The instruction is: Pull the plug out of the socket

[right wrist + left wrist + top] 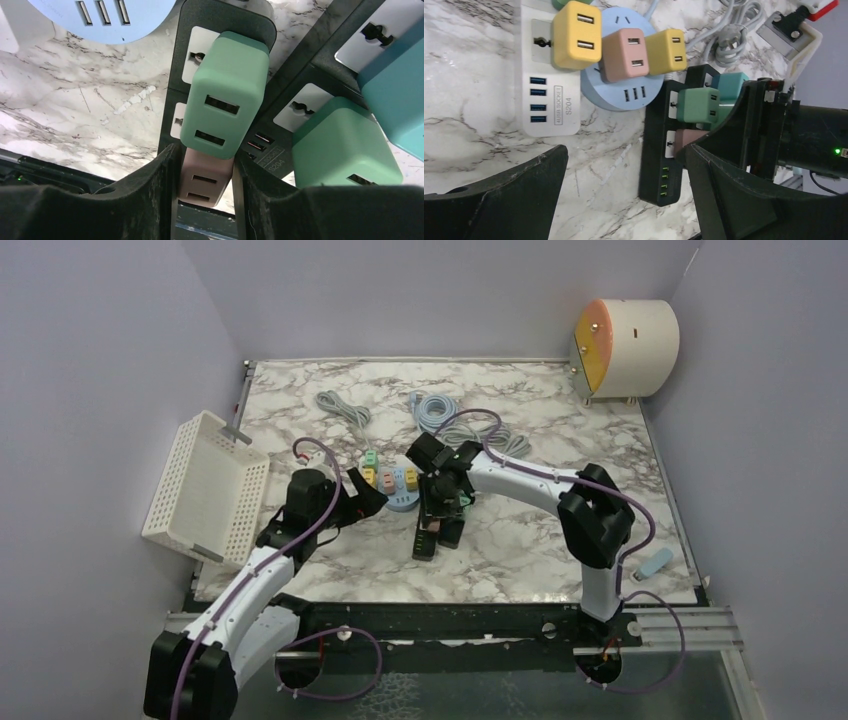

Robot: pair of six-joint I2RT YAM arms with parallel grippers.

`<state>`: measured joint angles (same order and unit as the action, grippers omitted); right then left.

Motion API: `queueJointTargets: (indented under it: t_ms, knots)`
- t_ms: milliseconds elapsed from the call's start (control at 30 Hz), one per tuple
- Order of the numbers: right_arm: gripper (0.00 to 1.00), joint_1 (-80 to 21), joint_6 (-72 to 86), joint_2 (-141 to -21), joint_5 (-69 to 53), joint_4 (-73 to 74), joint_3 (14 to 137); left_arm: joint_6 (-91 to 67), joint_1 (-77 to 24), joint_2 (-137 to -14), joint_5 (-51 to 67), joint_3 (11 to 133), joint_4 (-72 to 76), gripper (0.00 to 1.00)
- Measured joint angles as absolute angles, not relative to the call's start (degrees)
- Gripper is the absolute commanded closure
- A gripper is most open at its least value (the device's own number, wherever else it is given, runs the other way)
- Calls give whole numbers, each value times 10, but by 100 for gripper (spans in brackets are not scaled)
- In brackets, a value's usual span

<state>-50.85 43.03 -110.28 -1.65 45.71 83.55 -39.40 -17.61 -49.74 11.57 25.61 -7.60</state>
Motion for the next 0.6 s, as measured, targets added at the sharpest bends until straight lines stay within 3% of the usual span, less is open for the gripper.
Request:
queueJointTargets:
  t_ms: [433, 600]
  knots:
    - [99, -509, 399, -1086, 26, 497, 935, -442, -239, -614, 306, 206, 118, 6]
    - [99, -508, 391, -1064, 23, 485, 954, -445, -260, -639, 339, 220, 182, 12]
